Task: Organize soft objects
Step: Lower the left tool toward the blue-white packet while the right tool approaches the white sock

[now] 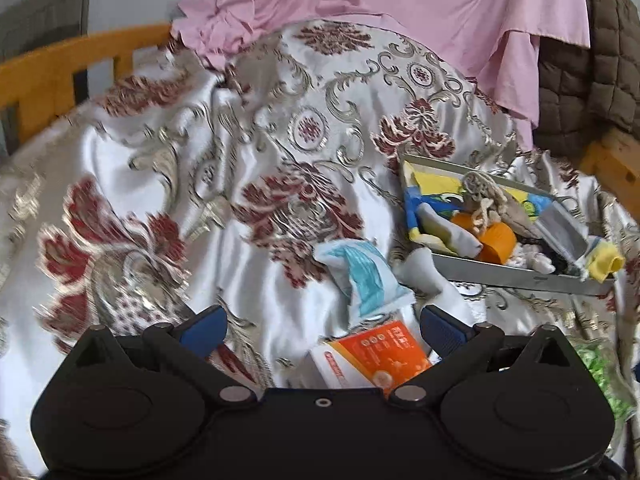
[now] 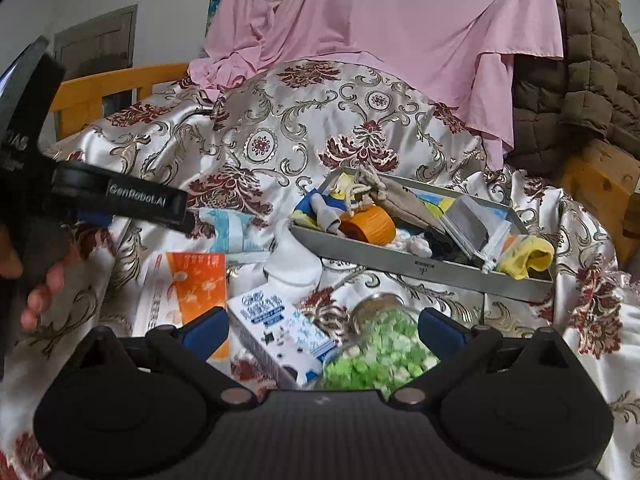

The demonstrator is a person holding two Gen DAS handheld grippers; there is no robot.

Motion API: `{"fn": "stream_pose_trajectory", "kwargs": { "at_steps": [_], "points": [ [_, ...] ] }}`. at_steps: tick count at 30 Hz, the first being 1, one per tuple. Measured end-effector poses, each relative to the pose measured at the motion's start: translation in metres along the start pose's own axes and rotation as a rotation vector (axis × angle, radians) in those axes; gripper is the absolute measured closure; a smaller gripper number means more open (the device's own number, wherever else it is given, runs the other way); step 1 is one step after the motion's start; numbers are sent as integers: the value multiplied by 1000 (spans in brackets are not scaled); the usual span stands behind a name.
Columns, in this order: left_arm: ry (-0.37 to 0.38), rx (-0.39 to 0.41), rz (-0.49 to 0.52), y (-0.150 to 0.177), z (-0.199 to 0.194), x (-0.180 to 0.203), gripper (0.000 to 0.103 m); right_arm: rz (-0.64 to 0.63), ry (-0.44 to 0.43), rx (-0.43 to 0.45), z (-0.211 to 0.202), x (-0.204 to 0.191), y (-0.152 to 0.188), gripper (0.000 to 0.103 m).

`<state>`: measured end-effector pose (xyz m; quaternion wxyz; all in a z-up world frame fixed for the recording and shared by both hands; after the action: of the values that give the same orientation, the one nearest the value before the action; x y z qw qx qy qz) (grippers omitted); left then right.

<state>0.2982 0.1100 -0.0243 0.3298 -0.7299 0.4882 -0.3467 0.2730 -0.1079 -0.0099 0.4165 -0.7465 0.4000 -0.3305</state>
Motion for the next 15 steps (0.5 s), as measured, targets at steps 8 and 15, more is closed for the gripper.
{"fn": "stream_pose_trajectory", "kwargs": {
  "at_steps": [8, 15],
  "points": [
    [97, 29, -86, -1, 25, -9, 1, 15, 23, -4, 29, 6, -3, 0],
    [194, 35, -151, -1, 58, -21, 1, 25, 46, -33, 55, 11, -7, 0]
  ]
}}
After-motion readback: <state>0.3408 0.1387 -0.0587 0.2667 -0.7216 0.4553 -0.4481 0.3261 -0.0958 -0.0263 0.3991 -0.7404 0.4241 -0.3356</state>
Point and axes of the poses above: each gripper's, at about its wrist camera, not at the fingertips, and z roughly the way its jaws point, x to its right, y to its underside, the point moved 1 cm from there along z, roughly the way its jaws point, and after that the axes turned 6 degrees about x, right-handed, at the moved point
